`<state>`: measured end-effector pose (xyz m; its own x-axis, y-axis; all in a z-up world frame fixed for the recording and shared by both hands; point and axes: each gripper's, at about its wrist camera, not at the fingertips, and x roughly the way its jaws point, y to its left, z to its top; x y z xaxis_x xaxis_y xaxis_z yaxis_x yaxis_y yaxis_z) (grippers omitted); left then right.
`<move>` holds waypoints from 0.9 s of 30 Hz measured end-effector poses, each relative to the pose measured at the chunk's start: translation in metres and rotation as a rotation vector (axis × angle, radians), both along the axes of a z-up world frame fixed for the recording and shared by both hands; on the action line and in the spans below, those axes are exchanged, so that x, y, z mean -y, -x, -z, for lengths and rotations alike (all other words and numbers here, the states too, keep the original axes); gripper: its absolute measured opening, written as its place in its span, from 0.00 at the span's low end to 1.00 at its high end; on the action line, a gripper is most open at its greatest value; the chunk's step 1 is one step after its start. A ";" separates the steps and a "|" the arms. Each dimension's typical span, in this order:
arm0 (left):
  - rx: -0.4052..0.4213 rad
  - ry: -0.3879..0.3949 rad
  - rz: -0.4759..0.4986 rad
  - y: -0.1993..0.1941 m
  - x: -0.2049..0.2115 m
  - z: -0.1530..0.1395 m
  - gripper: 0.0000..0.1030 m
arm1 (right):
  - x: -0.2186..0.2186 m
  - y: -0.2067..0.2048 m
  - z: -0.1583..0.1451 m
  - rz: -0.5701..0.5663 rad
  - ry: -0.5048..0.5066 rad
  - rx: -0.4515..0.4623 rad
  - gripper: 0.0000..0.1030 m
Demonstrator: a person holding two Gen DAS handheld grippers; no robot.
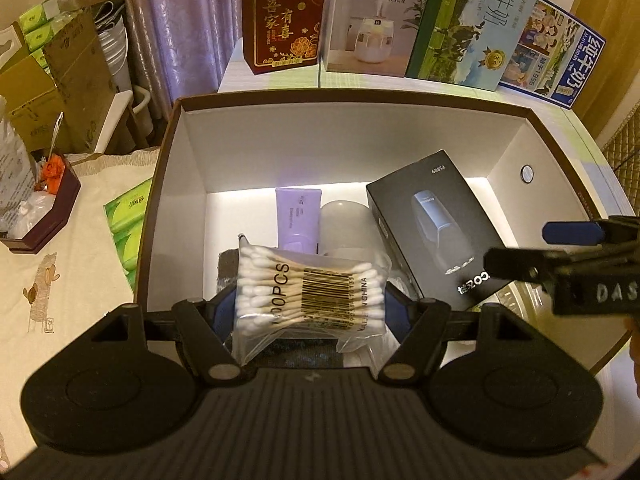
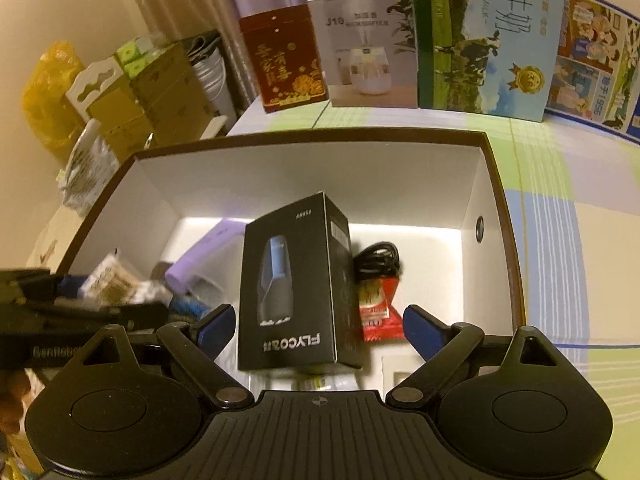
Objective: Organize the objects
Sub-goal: 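Lower the swab bag and black box into the box and open both grippers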
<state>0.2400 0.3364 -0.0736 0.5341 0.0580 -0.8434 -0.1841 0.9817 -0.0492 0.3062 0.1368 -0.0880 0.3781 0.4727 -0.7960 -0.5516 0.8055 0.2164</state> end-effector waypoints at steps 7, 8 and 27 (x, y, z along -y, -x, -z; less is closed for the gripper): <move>0.009 0.000 0.000 0.002 0.002 -0.004 0.76 | 0.003 0.009 -0.002 -0.032 0.021 0.024 0.90; 0.015 -0.001 0.001 0.003 0.003 -0.005 0.77 | 0.003 0.010 -0.003 -0.037 0.020 0.029 0.92; 0.136 -0.060 -0.106 0.072 0.038 -0.058 0.99 | 0.070 0.061 -0.041 -0.021 -0.053 0.092 0.98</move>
